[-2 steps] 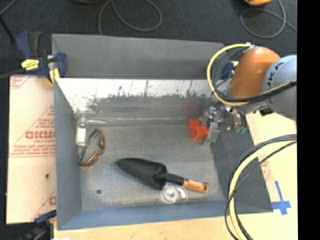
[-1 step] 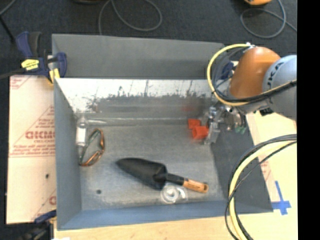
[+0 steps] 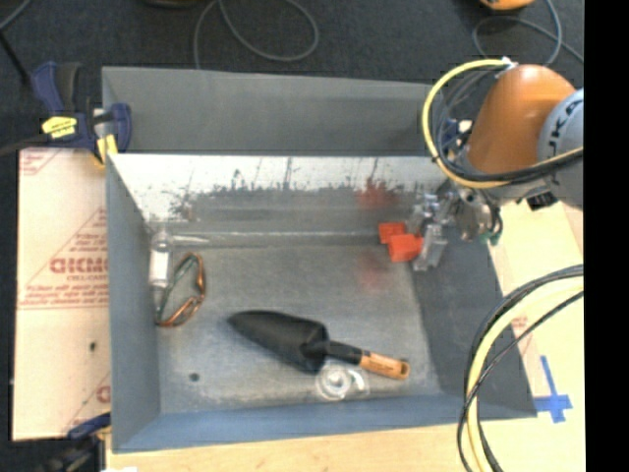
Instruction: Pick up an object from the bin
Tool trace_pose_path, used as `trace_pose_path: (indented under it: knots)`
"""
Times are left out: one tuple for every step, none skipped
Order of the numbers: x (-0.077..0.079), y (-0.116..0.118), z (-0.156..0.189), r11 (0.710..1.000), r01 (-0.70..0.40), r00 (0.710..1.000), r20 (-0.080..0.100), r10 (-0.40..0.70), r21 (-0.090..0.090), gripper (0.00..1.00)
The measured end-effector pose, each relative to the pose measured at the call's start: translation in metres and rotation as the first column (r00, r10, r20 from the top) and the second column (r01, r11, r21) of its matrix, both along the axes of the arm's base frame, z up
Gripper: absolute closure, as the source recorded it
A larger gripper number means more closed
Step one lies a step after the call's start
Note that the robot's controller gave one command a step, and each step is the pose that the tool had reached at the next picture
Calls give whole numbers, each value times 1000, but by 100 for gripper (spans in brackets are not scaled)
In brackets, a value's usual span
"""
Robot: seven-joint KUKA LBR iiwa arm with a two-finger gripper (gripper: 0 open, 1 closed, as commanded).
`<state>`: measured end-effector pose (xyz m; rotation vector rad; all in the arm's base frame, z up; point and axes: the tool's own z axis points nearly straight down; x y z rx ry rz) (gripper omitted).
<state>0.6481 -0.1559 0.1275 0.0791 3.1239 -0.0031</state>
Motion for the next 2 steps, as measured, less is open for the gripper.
trace_pose_path:
  knots:
    - [4,55,65,1000,31,999,12,-31,2,100]
    - [-1,33,112,1000,4,1000,2,-4,0,100]
